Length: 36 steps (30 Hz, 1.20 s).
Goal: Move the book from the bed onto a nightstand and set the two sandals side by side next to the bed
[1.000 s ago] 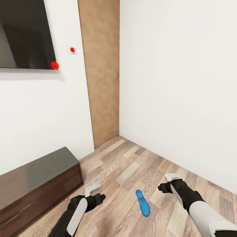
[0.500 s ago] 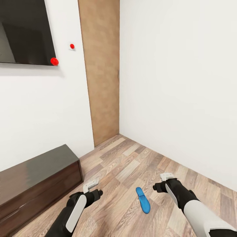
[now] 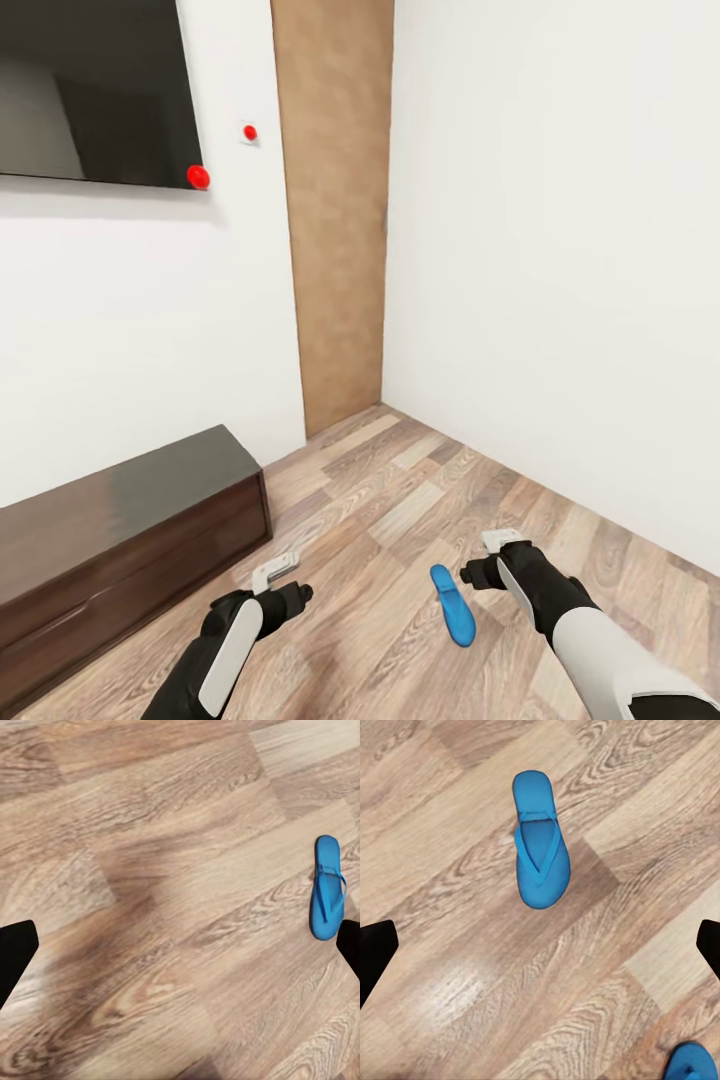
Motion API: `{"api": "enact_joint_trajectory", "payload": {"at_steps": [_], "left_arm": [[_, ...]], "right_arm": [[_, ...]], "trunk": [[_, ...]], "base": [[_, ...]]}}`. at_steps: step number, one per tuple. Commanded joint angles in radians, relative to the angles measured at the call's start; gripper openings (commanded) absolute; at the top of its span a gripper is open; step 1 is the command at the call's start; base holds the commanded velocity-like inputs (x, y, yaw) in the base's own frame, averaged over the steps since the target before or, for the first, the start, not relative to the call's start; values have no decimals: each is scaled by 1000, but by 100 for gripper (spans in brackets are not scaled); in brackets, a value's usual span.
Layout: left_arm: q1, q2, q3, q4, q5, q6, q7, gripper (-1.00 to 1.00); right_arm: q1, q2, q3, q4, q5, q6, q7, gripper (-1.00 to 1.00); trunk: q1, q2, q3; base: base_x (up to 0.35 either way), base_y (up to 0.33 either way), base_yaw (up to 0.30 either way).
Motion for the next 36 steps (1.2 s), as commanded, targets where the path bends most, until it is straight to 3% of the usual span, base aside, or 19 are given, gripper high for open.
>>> {"api": "enact_joint_trajectory", "payload": {"at_steps": [1,10,24,30,36], "left_arm": [[0,0,-2,-1,11,2,9,100],[1,-1,-7,-1,11,6,9,100],[1,0,-9,-6,11,8,9,100],[15,-6,-25,-57,10,11,10,100],[36,-2,-32,-109,12,16,9,100]], "right_arm": [[0,-1,5,-2,5,6,5,100],[0,-1,4,-1,4,9,6,100],[-2,-1,3,4,5,15,6,100],[-6,-2,4,5,8,104,8,100],[-6,-2,5,5,9,135,10,100]], "trunk": [[4,-8,-4],[38,-71,-32],[45,-74,-87],[47,-75,-110],[50,-77,-133]], "base": [[0,0,64],[0,0,30],[0,0,3],[0,0,0],[0,0,0]]}}
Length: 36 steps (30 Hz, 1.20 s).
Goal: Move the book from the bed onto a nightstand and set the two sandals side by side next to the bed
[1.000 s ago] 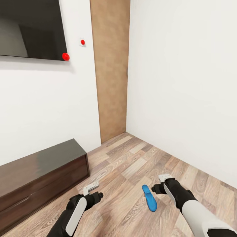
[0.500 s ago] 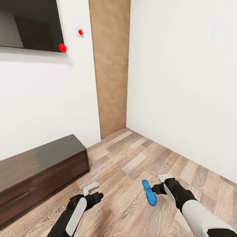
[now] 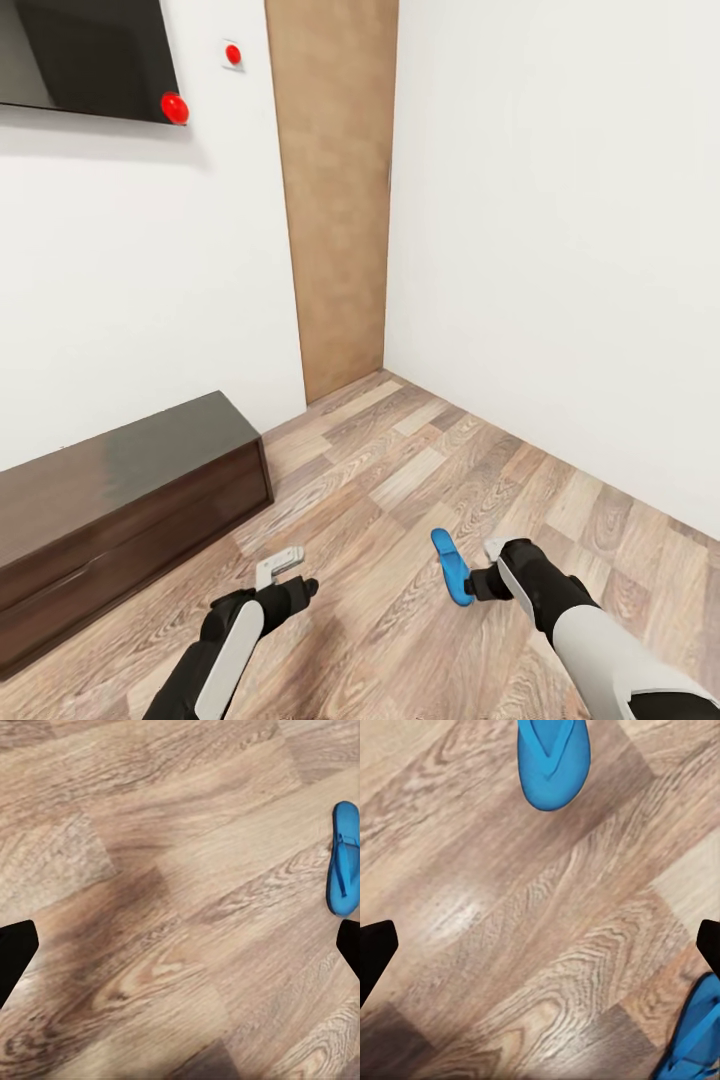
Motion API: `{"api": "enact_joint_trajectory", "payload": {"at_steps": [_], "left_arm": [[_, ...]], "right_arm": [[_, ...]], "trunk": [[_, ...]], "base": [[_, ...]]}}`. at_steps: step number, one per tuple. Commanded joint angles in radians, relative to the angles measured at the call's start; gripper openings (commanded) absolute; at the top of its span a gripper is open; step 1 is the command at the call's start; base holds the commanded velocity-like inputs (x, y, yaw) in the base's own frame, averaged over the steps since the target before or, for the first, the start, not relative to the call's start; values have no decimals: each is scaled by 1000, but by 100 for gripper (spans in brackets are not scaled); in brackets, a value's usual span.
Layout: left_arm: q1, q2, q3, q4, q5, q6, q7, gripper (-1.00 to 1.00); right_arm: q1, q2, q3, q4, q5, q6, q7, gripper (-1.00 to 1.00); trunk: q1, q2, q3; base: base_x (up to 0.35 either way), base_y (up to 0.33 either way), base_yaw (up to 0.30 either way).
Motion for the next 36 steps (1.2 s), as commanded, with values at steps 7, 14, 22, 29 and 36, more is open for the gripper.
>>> {"api": "enact_joint_trajectory", "payload": {"at_steps": [7,14,22,29,36], "left_arm": [[11,3,-4,-16,9,2,4,100],[22,5,-13,39,1,-7,7,100],[25,6,-16,63,-2,-11,7,100],[26,6,-16,67,-2,-11,6,100],[25,4,-14,70,2,-8,6,100]], "right_arm": [[-1,0,6,-1,7,16,8,100],[-1,0,7,-1,9,17,8,100],[-1,0,8,-1,9,17,8,100],[-1,0,10,0,9,17,8,100],[-1,1,11,1,9,17,8,100]], "trunk": [[1,-1,-9],[1,-1,-9],[1,-1,-9],[1,-1,-9],[1,-1,-9]], "base": [[0,0,0],[93,0,0],[280,0,0],[322,0,0],[222,0,0]]}}
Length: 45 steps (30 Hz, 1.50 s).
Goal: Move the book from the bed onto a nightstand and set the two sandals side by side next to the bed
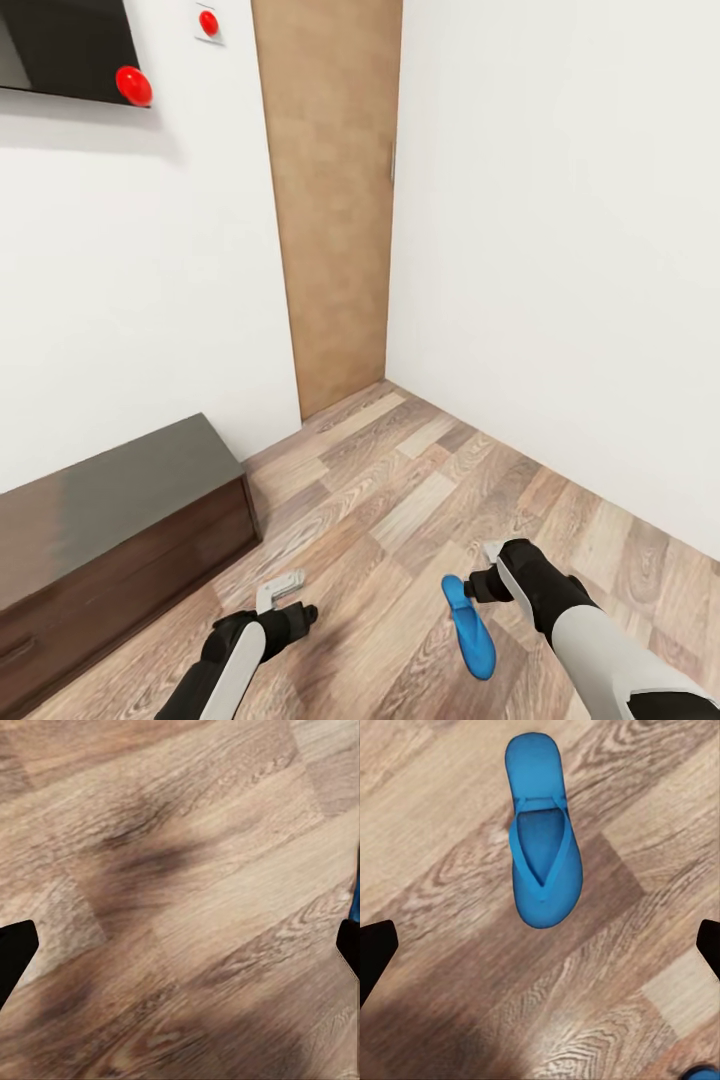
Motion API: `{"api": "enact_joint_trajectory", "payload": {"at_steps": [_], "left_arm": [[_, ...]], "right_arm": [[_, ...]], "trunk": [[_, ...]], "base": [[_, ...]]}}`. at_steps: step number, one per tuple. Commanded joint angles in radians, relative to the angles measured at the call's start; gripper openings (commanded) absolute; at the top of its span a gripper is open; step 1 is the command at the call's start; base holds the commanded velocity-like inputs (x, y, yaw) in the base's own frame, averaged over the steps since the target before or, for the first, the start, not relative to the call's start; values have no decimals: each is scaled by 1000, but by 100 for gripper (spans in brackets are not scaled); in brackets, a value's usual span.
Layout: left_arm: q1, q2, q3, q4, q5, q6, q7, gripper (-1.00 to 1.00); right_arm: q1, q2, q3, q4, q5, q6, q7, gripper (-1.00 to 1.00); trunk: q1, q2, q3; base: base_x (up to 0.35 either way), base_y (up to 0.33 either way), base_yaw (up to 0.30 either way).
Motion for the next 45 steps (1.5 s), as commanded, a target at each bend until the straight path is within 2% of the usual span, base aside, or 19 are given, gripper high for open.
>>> {"api": "enact_joint_trajectory", "payload": {"at_steps": [1,6,11,18,21,24,27,29,35,39,45], "left_arm": [[-1,-2,-1,-3,12,3,11,100],[-3,-12,0,-22,24,9,15,100],[-4,-19,-1,-52,62,13,16,100],[-5,-21,-1,-60,76,15,16,100],[-7,-21,-1,-61,79,15,16,100],[-10,-22,-1,-62,79,17,16,100],[-25,-22,-1,-63,81,28,16,100],[-58,-23,0,-63,86,57,16,100],[-162,-21,2,-50,137,132,18,100],[-195,-19,-1,-44,162,156,19,100],[-211,-18,0,-42,168,166,19,100]], "right_arm": [[0,-1,6,-2,6,5,7,100],[0,-1,6,-2,7,2,7,100],[-3,1,7,-3,8,-55,6,100],[-17,3,12,-3,11,-92,7,100],[-26,3,50,-2,22,-105,7,100],[-28,2,68,-2,25,-117,7,100],[-29,3,81,-2,27,-132,6,100],[-30,3,89,-2,28,-144,7,100],[-34,2,99,-2,29,-161,7,100],[-43,2,102,-2,29,-165,7,100],[-52,2,103,-2,29,-166,7,100]], "trunk": [[0,0,-1],[1,-1,-13],[4,-2,-32],[7,-4,-59],[8,-5,-71],[9,-5,-82],[11,-6,-94],[12,-6,-102],[14,-8,-125],[16,-9,-140],[19,-10,-163]], "base": [[103,0,0],[51,0,0],[14,0,0],[3,0,0],[0,0,0],[0,0,0],[0,0,0],[0,0,0],[0,0,0],[0,0,0],[0,0,0]]}}
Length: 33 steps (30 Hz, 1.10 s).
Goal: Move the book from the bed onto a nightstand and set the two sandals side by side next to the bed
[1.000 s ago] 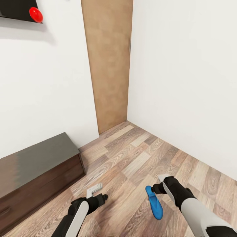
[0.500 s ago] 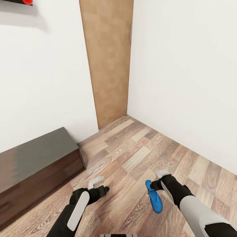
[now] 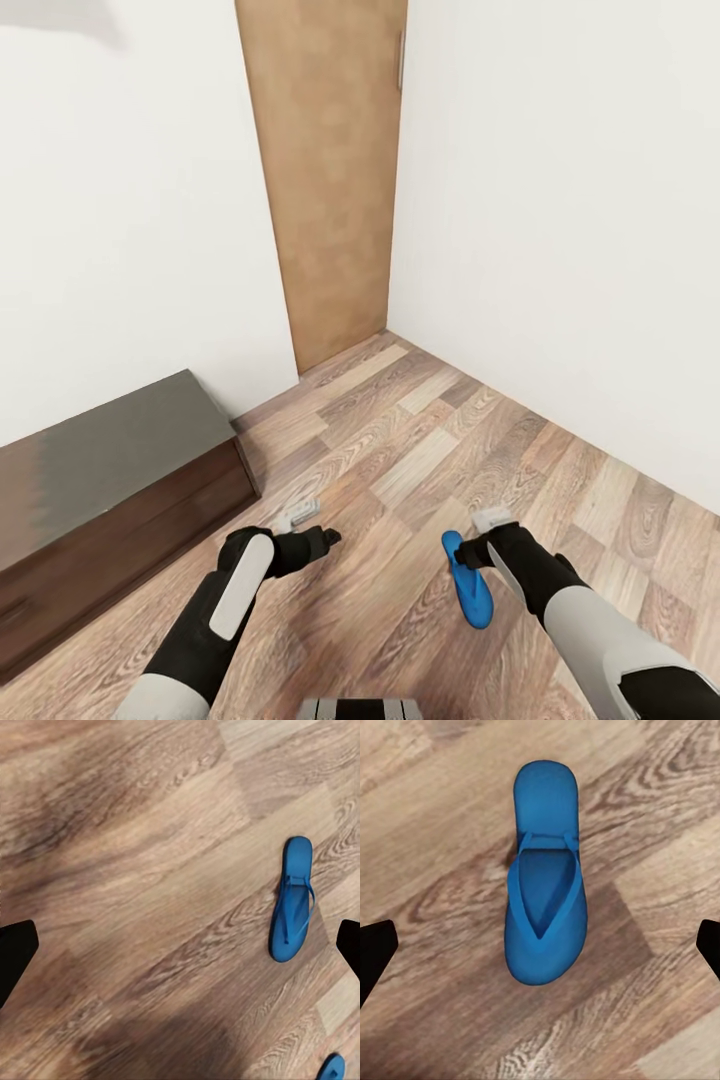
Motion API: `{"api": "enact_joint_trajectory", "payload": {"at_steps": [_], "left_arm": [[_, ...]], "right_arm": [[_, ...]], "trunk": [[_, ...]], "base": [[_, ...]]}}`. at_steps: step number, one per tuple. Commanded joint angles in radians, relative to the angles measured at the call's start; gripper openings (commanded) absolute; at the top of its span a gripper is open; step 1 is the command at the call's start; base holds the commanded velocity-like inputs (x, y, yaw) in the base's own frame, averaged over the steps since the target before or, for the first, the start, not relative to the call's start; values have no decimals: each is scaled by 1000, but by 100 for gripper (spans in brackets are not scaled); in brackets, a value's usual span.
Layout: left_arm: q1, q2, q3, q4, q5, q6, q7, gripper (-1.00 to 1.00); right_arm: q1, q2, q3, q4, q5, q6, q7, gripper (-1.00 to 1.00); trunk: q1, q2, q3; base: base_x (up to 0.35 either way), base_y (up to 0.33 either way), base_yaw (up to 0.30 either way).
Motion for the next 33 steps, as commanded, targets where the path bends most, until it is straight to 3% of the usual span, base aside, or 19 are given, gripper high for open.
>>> {"api": "enact_joint_trajectory", "payload": {"at_steps": [1,33], "left_arm": [[-5,0,-1,0,11,3,10,100],[-6,8,2,73,14,-5,16,100]], "right_arm": [[-2,-1,4,-2,9,6,7,100],[-8,-1,2,-2,7,6,8,100]], "trunk": [[0,-1,-5],[15,-8,-129]], "base": [[0,0,0],[0,0,0]]}}
